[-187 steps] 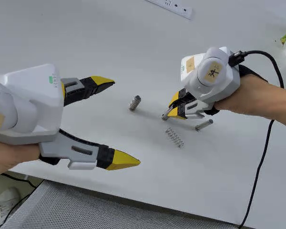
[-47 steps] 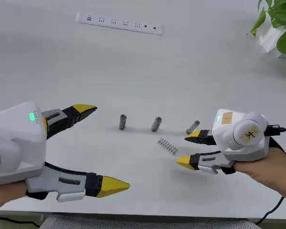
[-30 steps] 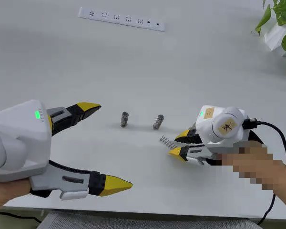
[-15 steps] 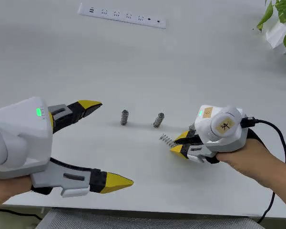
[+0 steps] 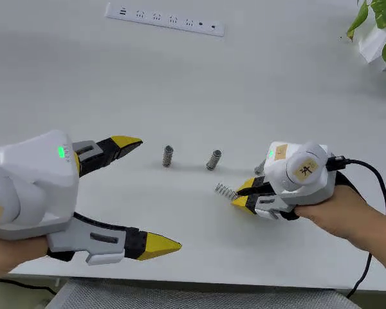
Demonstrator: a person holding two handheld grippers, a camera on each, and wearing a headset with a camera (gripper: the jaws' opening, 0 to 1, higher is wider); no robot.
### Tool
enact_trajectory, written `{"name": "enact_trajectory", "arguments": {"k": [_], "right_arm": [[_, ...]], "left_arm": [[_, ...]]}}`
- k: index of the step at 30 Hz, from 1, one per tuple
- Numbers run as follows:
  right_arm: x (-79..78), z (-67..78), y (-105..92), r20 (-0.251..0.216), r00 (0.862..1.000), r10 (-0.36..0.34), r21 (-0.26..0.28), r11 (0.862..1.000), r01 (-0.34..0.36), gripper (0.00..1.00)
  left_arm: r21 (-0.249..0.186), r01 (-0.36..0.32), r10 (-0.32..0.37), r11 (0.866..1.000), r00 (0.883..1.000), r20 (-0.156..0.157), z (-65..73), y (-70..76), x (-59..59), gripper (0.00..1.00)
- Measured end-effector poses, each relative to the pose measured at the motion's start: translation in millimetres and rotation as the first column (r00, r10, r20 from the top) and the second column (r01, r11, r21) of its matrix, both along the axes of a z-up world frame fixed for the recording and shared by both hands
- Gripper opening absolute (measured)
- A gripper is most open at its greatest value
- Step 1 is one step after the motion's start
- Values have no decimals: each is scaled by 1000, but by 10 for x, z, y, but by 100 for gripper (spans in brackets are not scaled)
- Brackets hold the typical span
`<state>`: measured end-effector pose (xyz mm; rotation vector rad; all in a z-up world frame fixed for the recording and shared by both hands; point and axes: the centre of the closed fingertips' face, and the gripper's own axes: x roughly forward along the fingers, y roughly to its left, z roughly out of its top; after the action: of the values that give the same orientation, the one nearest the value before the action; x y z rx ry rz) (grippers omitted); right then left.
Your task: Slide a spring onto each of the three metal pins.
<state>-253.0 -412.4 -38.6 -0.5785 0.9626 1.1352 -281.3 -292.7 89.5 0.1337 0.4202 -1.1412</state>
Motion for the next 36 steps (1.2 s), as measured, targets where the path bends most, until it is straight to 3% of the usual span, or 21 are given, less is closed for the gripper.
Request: {"name": "enact_trajectory", "arguments": {"k": [8, 15, 22, 26, 31, 36], "right_arm": [[-89, 90, -9, 6, 999, 31, 0, 1000, -31, 6], [-196, 351, 109, 33, 996, 80, 46, 996, -81, 6], [-353, 701, 276, 100, 973, 209, 46, 976, -214, 6], [-460, 908, 391, 124, 956, 266, 62, 959, -275, 6], [-549, 1080, 475, 145, 938, 316, 63, 943, -327, 6], [-605, 1206, 537, 162, 928, 336, 75, 933, -352, 6]], "left_arm": [[34, 33, -33, 999, 999, 15, -32, -52, -34, 88], [40, 45, -46, 998, 999, 18, -22, -116, -18, 81], [47, 71, -72, 996, 997, 18, -14, -199, -34, 73], [45, 103, -104, 994, 994, 14, 10, -278, -85, 61], [48, 147, -148, 988, 989, 14, 36, -377, -165, 48], [66, 190, -192, 980, 981, 27, 45, -441, -243, 36]]}}
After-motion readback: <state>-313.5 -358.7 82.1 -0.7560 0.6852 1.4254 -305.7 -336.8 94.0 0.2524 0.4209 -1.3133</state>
